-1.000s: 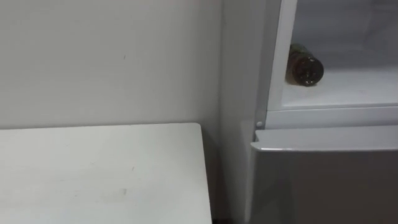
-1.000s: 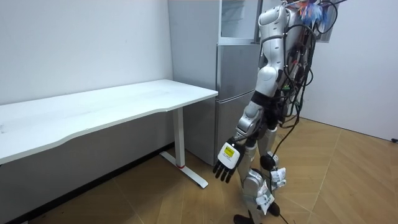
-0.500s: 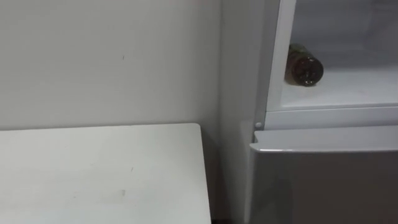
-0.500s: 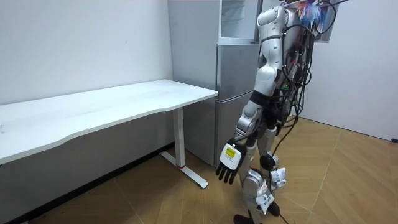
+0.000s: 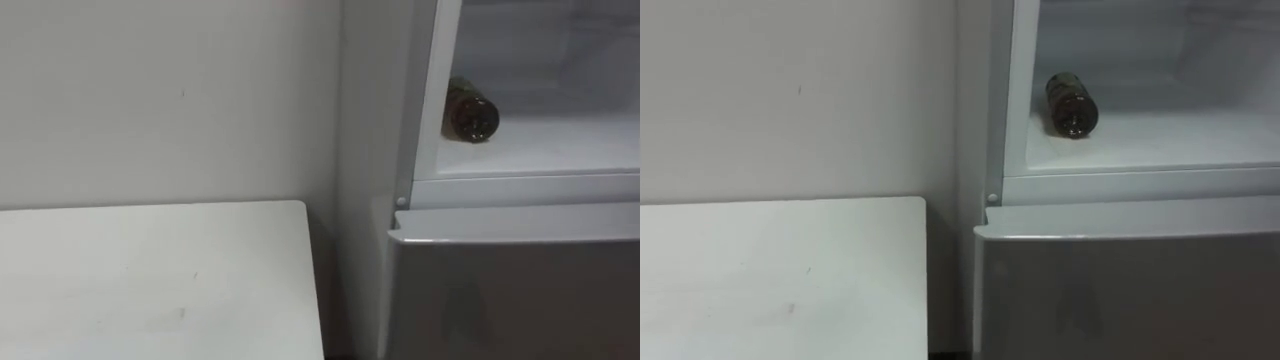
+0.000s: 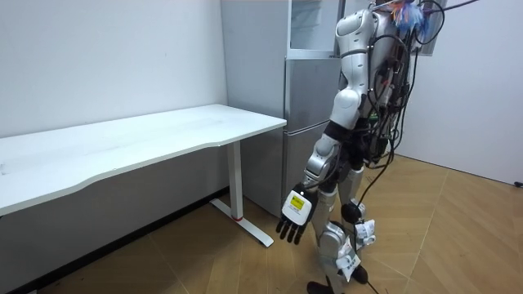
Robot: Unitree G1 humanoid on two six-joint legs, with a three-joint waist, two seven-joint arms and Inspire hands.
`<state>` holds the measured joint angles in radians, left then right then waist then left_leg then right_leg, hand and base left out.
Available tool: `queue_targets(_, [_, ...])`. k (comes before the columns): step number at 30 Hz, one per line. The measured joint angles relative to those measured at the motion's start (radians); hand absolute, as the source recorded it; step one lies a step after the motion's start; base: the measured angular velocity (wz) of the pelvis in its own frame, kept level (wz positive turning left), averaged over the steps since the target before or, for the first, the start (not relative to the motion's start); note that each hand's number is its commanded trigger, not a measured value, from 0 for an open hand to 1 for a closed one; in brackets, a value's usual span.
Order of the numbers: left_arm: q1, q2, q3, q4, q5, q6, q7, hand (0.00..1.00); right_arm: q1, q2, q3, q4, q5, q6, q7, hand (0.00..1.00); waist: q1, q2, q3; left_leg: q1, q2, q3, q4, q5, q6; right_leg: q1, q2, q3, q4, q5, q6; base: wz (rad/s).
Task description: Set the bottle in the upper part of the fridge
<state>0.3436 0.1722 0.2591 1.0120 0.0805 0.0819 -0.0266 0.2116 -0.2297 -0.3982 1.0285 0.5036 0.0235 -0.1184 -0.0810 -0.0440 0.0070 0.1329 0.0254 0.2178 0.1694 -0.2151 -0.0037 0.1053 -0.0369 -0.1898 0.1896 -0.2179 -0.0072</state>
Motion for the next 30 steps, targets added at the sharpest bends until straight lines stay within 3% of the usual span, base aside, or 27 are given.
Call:
queue_targets(2, [0.003, 0.003, 0.004, -0.022, -0.001, 0.001, 0.002, 0.00, 0.010, -0.014, -0.020, -0.046, 0.007, -0.001, -0.024, 0.00, -0.001, -0.005, -0.0007, 0.000, 0.000, 0.001, 0.000, 0.000, 0.000, -0.001, 0.001, 0.001, 0.000, 0.000, 0.000, 0.00])
queue_targets(3, [0.005, 0.004, 0.014, -0.035, -0.001, 0.000, 0.002, 0.00, 0.011, -0.021, -0.039, -0.073, 0.010, 0.000, -0.036, 0.00, -0.002, -0.016, -0.0054, 0.000, 0.001, 0.002, -0.001, 0.000, 0.000, -0.002, 0.001, 0.003, 0.000, 0.000, 0.000, -0.03])
queue_targets(6, [0.011, 0.006, 0.030, -0.058, -0.002, -0.002, 0.003, 0.00, 0.017, -0.037, -0.108, -0.179, 0.055, 0.000, -0.083, 0.00, -0.010, -0.017, -0.0056, 0.002, 0.000, 0.003, -0.005, 0.000, 0.000, -0.003, 0.004, 0.006, 0.001, 0.000, 0.000, -0.02])
queue_targets(15, [0.044, 0.007, 0.060, -0.100, -0.008, -0.002, 0.004, 0.00, 0.046, -0.068, -0.204, -0.535, 0.092, -0.001, -0.290, 0.00, -0.033, -0.055, -0.0063, -0.003, 0.000, 0.020, -0.005, 0.000, 0.000, -0.023, 0.007, 0.030, 0.015, -0.002, -0.001, -0.07])
queue_targets(19, [0.044, 0.006, 0.061, -0.100, -0.010, -0.021, 0.016, 0.00, 0.031, -0.131, -0.257, -0.613, 0.090, -0.023, -0.359, 0.00, -0.048, -0.053, -0.0055, -0.001, 0.001, 0.032, -0.005, -0.004, 0.002, -0.024, 0.011, 0.041, 0.014, -0.001, 0.001, -0.03])
queue_targets(24, [0.048, 0.008, 0.063, -0.100, -0.011, -0.039, 0.016, 0.00, 0.037, -0.134, -0.329, -0.756, 0.070, -0.056, -0.465, 0.00, -0.062, -0.048, -0.0085, -0.002, 0.007, 0.047, -0.015, -0.007, 0.000, -0.040, 0.020, 0.061, 0.018, 0.002, -0.001, -0.13])
queue_targets(30, [0.053, 0.008, 0.059, -0.087, -0.011, -0.061, 0.018, 0.00, 0.035, -0.141, -0.337, -0.909, -0.003, -0.084, -0.622, 0.00, -0.073, -0.046, -0.0106, -0.004, 0.006, 0.053, -0.017, -0.007, 0.000, -0.056, 0.023, 0.081, 0.030, 0.001, -0.002, -0.11])
